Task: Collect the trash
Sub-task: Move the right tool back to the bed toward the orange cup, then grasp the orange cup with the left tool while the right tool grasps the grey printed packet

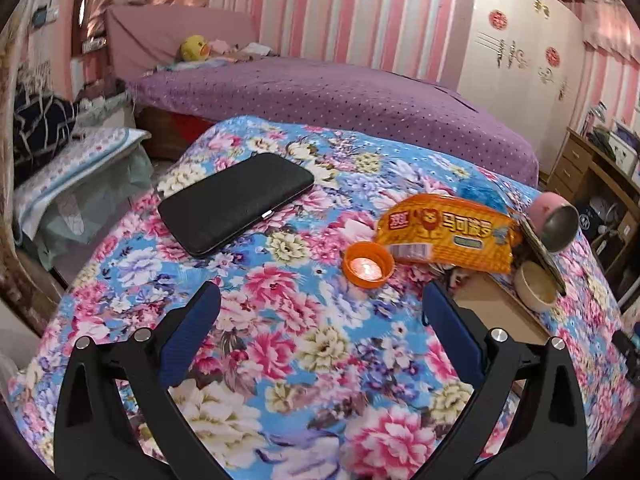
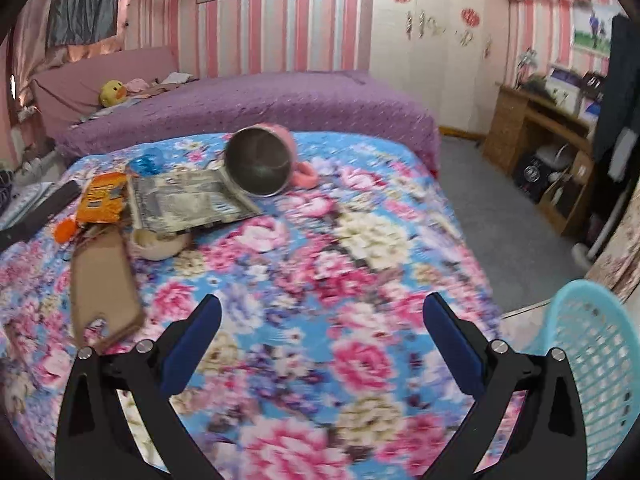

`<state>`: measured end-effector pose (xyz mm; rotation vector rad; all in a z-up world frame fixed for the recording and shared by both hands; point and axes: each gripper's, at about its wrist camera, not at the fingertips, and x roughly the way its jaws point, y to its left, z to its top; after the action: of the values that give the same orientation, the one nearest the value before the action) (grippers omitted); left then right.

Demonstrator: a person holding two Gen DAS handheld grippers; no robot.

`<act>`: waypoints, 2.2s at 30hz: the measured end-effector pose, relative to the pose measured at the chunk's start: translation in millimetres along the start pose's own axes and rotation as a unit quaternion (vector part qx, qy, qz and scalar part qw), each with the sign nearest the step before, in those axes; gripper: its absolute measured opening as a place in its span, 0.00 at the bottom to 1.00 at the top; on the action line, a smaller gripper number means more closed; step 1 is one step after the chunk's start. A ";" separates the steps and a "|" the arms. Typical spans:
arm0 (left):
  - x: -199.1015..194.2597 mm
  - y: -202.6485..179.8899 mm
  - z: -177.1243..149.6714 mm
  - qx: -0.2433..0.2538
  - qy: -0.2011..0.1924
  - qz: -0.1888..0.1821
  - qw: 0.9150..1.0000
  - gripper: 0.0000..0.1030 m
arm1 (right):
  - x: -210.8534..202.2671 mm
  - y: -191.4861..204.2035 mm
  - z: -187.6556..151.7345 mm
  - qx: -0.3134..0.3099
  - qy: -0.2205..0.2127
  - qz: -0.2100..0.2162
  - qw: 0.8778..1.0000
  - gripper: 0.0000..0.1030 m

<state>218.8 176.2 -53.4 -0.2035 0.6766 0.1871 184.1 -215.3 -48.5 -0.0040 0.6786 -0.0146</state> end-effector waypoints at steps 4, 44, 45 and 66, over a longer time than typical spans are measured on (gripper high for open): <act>17.3 -4.4 2.8 0.005 0.027 0.006 1.000 0.95 | 13.0 -1.0 1.6 0.018 0.013 0.004 1.000 0.96; 43.1 -11.1 7.2 0.029 0.077 -0.014 0.996 0.38 | 72.8 139.4 54.2 -0.117 0.018 0.055 0.991 0.65; 40.4 -11.2 6.9 0.028 0.075 -0.012 0.997 0.38 | 77.1 138.7 56.7 -0.117 0.021 0.054 0.991 0.60; -11.7 -48.0 12.8 0.050 0.032 -0.030 0.998 0.38 | 6.1 69.6 77.2 -0.103 -0.043 0.117 0.987 0.05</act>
<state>228.9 131.9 -30.2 -0.1338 0.7402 0.0882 238.1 -145.8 7.2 -0.1240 0.5887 0.2805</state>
